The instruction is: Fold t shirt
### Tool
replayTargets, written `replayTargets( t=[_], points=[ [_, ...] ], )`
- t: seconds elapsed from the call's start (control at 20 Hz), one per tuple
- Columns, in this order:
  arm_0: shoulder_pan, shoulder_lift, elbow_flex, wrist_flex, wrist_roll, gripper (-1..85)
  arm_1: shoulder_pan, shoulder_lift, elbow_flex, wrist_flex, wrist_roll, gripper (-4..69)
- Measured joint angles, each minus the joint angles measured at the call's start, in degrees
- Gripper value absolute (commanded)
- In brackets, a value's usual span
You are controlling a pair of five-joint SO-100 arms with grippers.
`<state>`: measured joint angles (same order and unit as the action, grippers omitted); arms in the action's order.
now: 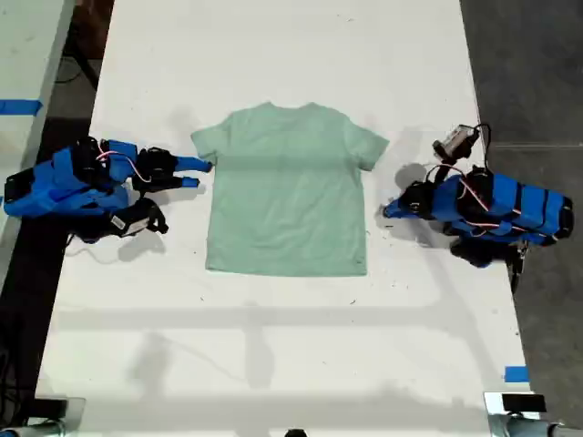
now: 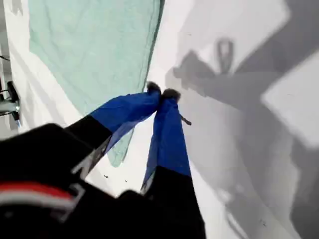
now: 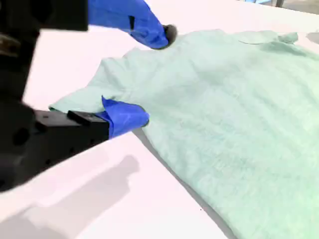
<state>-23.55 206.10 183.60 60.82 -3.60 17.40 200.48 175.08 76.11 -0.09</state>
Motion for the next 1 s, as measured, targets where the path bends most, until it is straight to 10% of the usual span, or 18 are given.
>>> replayTargets(
  t=[0.4, 0.6, 1.0],
  points=[
    [0.00, 0.00, 0.00, 0.00, 0.00, 21.4, 10.46, -3.25, -6.86, 2.20, -15.82, 1.3],
    [0.00, 0.00, 0.00, 0.00, 0.00, 21.4, 25.05, -34.98, -26.98, -3.69, -29.36, 14.7],
    [0.00, 0.00, 0.00, 0.00, 0.00, 21.4, 43.68, -84.46, -49.92, -22.94, -40.34, 19.0]
  ],
)
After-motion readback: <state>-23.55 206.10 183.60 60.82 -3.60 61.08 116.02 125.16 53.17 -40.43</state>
